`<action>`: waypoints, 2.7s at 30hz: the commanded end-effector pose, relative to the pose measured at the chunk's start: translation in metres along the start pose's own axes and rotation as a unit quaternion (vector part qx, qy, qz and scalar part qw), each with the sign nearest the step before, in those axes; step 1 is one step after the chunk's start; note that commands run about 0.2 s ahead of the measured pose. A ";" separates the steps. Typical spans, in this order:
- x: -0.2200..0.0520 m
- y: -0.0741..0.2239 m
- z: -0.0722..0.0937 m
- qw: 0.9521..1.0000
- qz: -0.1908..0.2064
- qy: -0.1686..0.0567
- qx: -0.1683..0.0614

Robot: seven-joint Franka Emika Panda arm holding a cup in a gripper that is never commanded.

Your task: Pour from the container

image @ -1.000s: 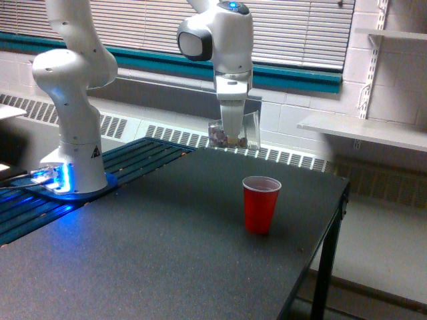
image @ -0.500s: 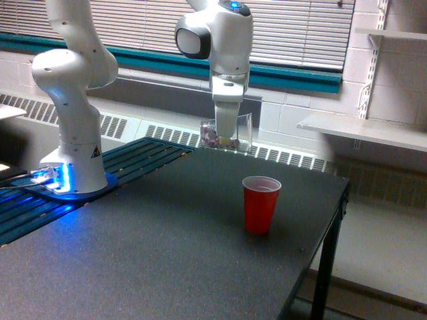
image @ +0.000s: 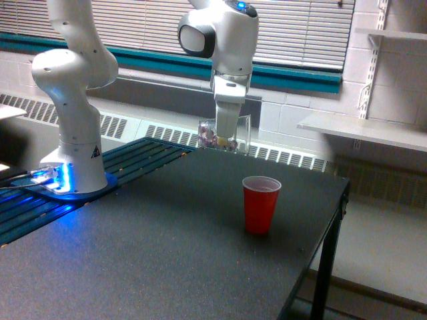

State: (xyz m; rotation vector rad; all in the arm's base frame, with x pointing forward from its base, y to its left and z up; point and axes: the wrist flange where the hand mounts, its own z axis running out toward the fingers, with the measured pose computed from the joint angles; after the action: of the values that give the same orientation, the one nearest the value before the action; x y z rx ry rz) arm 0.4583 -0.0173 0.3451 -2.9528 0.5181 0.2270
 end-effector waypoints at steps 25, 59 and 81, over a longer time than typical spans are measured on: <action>0.021 -0.007 -0.019 0.999 -0.006 -0.027 -0.042; 0.019 -0.022 -0.020 0.997 -0.020 -0.053 -0.058; 0.019 -0.030 -0.022 0.996 -0.016 -0.056 -0.060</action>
State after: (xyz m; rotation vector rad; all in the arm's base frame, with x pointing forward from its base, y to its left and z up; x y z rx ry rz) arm 0.4870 -0.0040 0.3638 -3.0317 0.4448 0.4294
